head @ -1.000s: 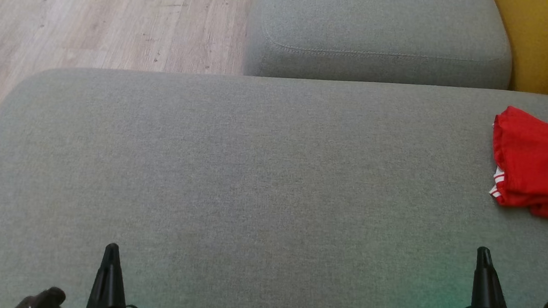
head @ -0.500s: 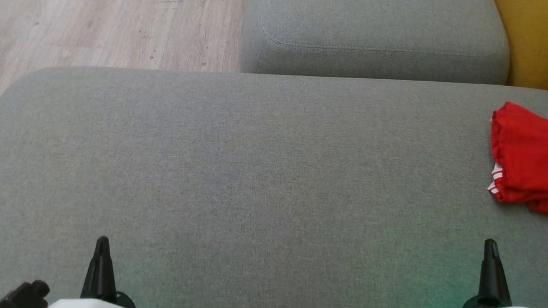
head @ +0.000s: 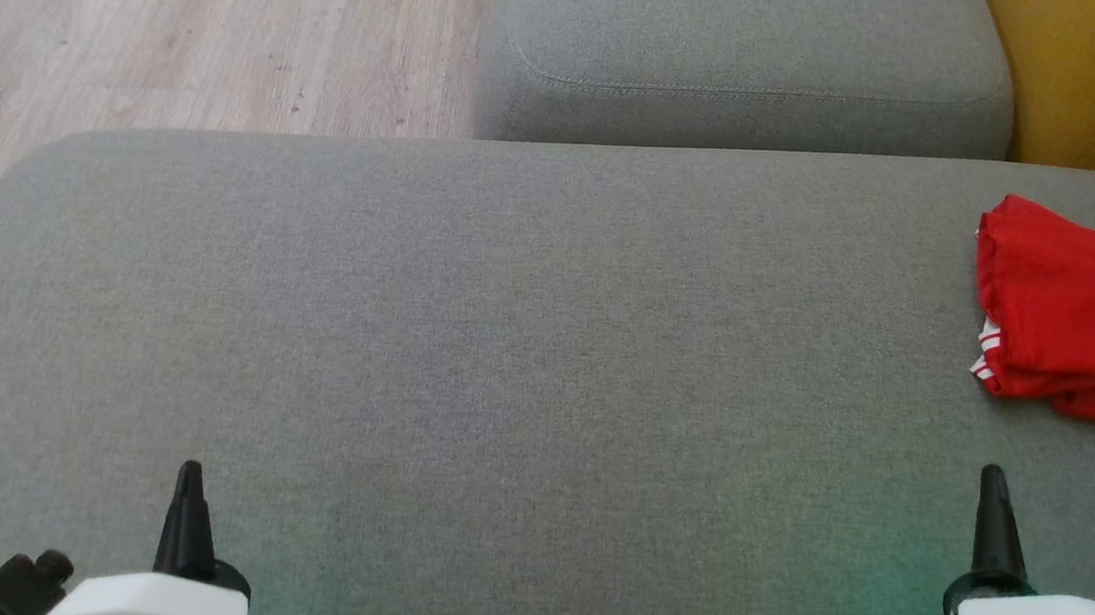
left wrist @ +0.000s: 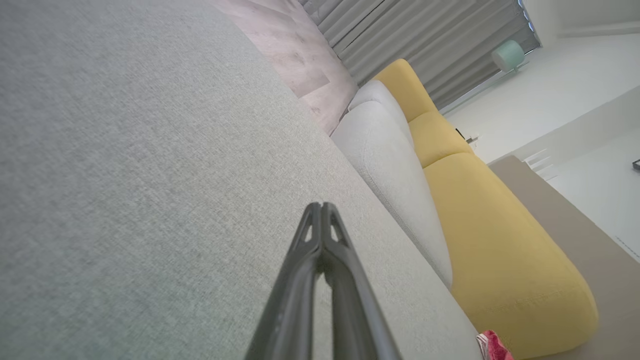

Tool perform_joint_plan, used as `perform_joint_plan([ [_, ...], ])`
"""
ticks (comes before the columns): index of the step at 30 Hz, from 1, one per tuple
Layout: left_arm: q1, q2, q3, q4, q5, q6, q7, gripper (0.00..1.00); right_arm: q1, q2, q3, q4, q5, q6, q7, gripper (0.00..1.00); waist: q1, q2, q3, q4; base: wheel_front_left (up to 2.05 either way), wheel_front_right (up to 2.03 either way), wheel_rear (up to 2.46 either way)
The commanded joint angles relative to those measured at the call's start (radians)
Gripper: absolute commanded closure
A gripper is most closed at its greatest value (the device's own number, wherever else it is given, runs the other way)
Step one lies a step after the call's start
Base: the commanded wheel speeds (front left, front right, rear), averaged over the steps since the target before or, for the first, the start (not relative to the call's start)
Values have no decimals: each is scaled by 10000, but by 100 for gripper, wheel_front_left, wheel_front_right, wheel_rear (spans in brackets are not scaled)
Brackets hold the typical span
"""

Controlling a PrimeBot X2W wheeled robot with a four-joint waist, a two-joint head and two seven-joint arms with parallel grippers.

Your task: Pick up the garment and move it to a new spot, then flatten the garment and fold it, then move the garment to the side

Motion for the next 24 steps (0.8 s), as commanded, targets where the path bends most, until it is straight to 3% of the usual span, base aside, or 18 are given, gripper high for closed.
perform_joint_plan([
  [1,-590,128,319,-251,-311,-99,52,100,-529,-193,80,-269,330,44,92,100,-1,0,9,-9,0,0,0],
  [24,-1229,121,924,111,-3035,-559,697,100,-1079,-191,-172,-78,2908,55,730,100,-1,0,146,-155,0,0,0],
])
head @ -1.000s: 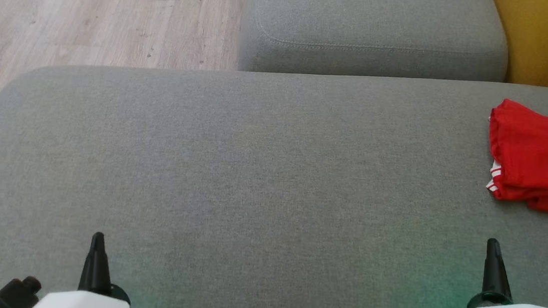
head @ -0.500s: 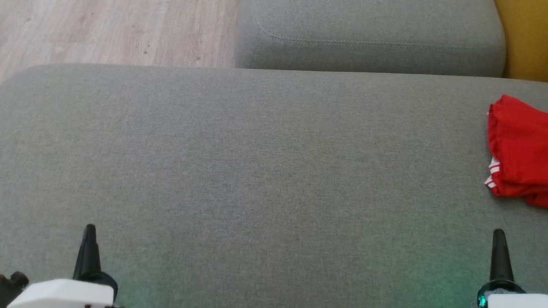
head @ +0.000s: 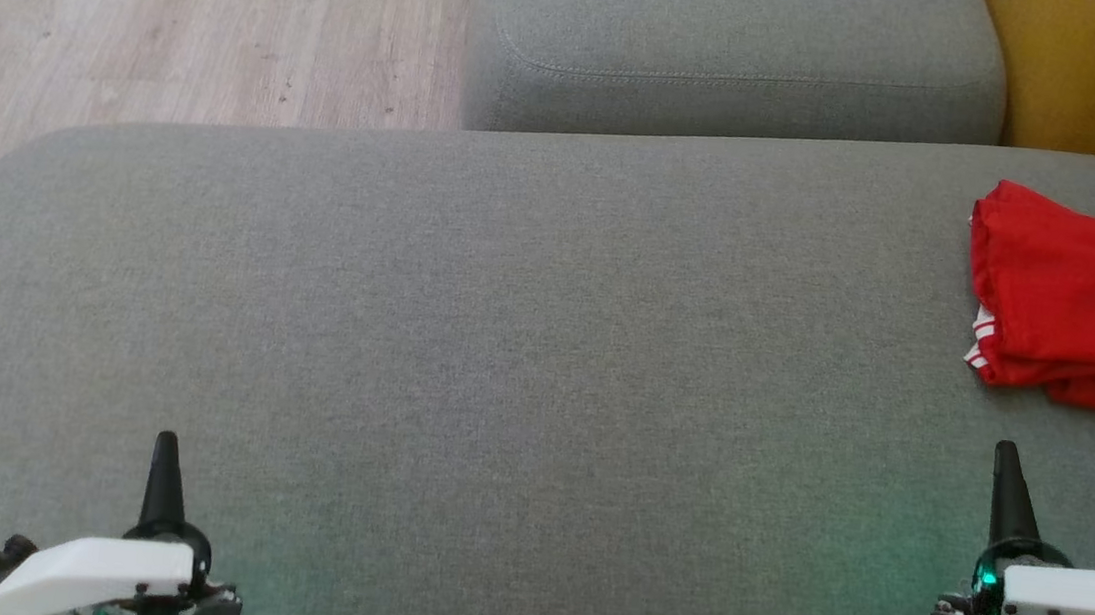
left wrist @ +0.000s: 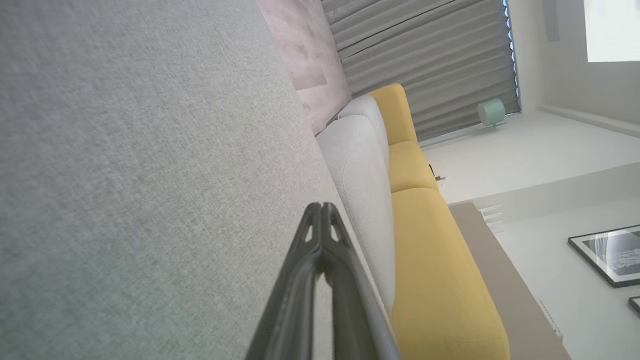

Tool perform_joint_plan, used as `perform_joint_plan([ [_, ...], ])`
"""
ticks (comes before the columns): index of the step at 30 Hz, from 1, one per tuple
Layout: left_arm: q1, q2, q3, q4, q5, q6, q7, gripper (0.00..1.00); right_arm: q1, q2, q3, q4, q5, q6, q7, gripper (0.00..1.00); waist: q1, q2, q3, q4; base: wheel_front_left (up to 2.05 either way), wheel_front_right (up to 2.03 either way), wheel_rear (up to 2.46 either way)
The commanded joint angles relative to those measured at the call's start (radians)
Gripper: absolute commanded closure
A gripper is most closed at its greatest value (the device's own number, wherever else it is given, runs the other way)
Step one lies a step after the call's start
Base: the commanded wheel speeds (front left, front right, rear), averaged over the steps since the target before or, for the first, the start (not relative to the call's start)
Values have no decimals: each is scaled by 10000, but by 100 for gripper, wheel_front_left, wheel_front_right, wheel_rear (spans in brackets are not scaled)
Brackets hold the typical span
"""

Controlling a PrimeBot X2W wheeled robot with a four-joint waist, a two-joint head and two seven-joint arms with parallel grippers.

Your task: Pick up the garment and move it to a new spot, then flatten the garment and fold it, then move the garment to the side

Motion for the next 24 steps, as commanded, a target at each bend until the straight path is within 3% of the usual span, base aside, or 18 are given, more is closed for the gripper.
perform_joint_plan([
  [1,-588,120,343,-223,-324,-87,64,100,-530,-189,121,-294,340,56,125,100,1,0,8,-9,0,0,0],
  [24,-1260,92,1006,158,-3151,-569,762,100,-1108,-171,-165,-92,3020,68,811,100,0,0,152,-162,0,0,0],
])
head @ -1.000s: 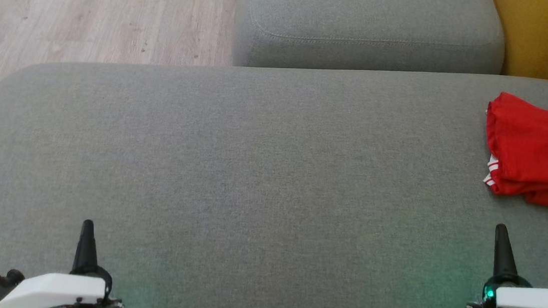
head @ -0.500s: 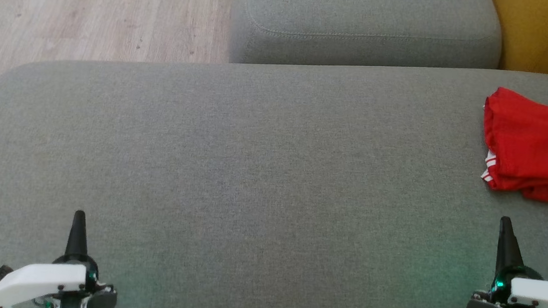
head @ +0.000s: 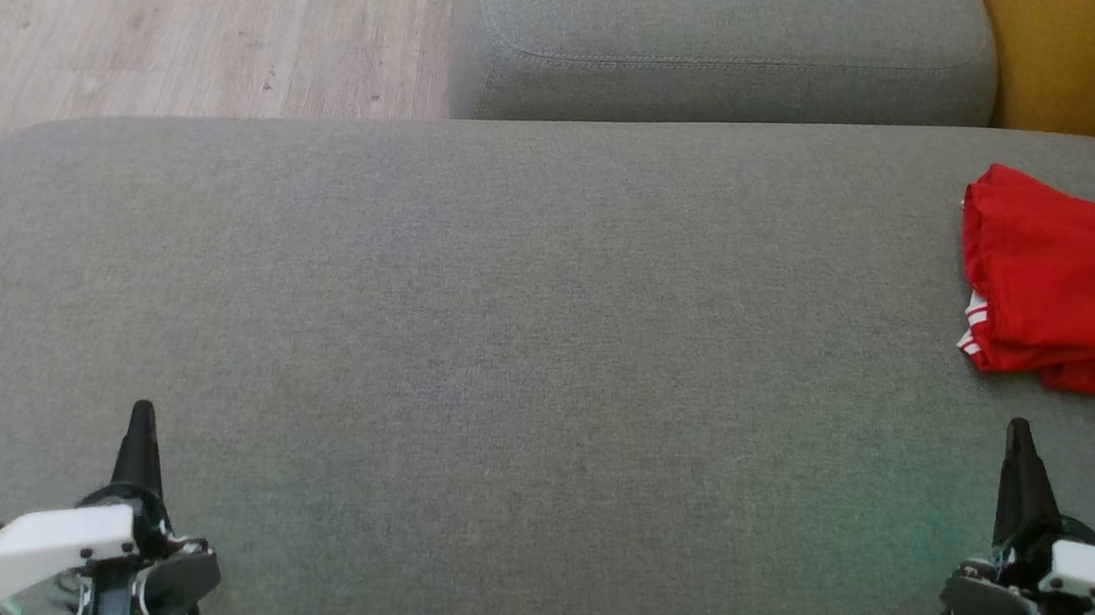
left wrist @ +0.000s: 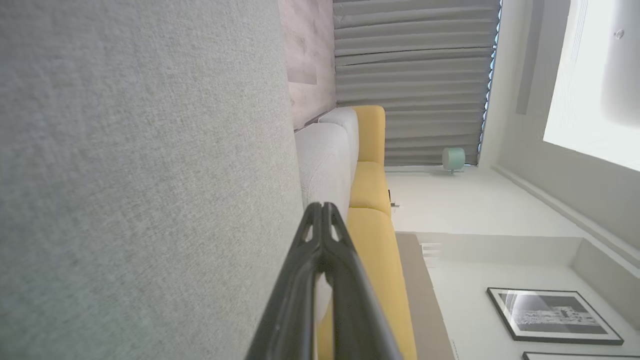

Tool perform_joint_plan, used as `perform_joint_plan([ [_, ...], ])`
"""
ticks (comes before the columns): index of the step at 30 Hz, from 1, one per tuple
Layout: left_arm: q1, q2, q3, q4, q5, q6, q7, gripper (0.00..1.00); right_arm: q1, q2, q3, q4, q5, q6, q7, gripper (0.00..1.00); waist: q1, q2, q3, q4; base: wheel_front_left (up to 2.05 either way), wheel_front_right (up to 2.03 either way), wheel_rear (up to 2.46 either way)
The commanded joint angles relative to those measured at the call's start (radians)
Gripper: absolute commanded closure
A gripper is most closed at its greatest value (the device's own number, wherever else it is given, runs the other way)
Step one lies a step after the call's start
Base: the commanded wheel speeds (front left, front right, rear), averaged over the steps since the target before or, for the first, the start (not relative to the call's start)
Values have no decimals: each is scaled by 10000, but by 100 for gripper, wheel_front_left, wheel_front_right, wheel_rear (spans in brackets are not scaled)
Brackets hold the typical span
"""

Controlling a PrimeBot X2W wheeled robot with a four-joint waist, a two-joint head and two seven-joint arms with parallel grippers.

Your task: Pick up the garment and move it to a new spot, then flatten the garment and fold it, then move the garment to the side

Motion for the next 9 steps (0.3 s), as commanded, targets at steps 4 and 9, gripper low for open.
perform_joint_plan([
  [4,-606,97,420,-204,-381,-149,135,100,-625,-162,145,-296,389,69,142,100,0,0,12,-13,0,0,0],
  [9,-608,80,443,-203,-361,-149,154,100,-627,-149,127,-295,373,69,157,100,0,0,12,-13,0,0,0],
])
